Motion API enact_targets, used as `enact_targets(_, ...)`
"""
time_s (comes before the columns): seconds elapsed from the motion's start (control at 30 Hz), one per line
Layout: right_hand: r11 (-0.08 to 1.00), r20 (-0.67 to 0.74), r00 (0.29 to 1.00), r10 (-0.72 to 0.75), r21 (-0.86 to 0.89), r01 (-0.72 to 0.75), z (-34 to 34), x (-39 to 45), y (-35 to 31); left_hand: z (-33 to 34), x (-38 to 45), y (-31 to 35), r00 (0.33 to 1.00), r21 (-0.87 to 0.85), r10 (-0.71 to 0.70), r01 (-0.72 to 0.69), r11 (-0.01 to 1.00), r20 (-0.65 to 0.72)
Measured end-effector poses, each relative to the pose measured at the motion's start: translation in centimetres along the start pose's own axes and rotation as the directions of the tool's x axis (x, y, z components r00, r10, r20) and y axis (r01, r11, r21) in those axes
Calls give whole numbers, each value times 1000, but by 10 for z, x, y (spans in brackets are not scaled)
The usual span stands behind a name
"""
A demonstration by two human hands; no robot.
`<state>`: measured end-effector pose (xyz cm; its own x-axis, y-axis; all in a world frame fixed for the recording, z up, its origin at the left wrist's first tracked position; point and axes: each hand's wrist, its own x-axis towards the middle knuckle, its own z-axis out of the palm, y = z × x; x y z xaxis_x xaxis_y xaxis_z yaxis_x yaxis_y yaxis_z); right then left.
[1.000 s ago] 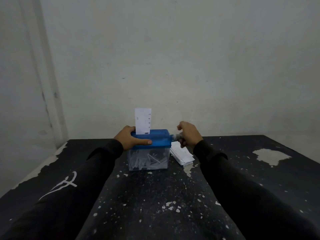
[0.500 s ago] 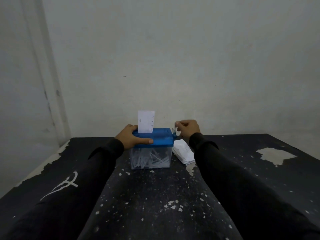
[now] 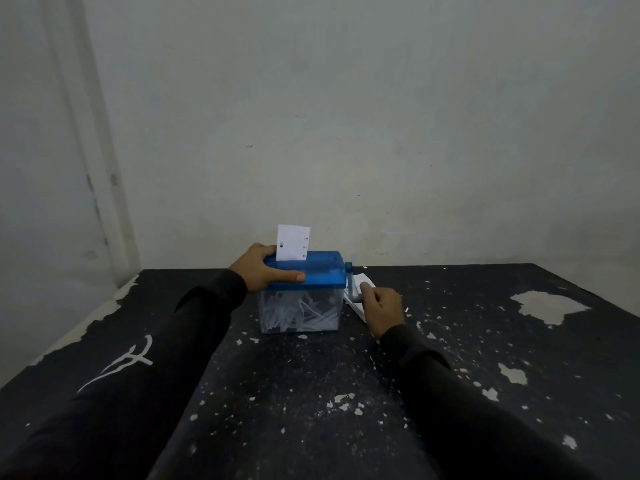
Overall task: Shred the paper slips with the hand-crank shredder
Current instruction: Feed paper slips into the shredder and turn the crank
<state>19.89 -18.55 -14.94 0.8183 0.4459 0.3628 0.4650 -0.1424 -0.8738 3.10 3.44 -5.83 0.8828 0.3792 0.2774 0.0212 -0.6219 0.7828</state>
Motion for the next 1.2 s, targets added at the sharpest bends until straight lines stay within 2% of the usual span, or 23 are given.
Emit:
enact_targets(0.17, 942, -100, 981, -169, 277, 191, -1, -12, -30, -2, -1, 3, 1000, 14, -3, 3, 1000, -1)
enact_targets(0.23, 927, -113, 972, -206, 296, 231, -5, -13, -39, -2, -4, 6, 1000, 19, -2, 2, 1000, -2)
enact_targets(0.47, 927, -89, 968, -236, 278, 252, -10, 8, -68, 0, -12, 10, 999, 72, -41, 43, 996, -23)
enact_targets(0.6, 951, -115, 977, -179, 234, 202, -12, 33, -81, 0, -16, 9, 1000, 65, -11, 13, 998, -22)
enact_targets(0.7, 959, -149, 967, -209, 162, 233, -9, 48, -85, 1, -23, 13, 999, 78, -25, 27, 997, -32)
enact_targets(0.87, 987, -132, 983, -131, 79, 142, 3, 54, -66, 5, -35, 11, 999, 47, -2, 4, 999, -39)
enact_targets(1.07, 981, -65, 979, -194, -10, 194, -3, 54, -60, 19, -47, -1, 964, -62, -15, -2, 998, -265)
enact_targets(1.2, 980, -19, 980, -198, -32, 197, -7, 55, -58, 24, -47, -2, 945, -102, -4, -31, 994, -327)
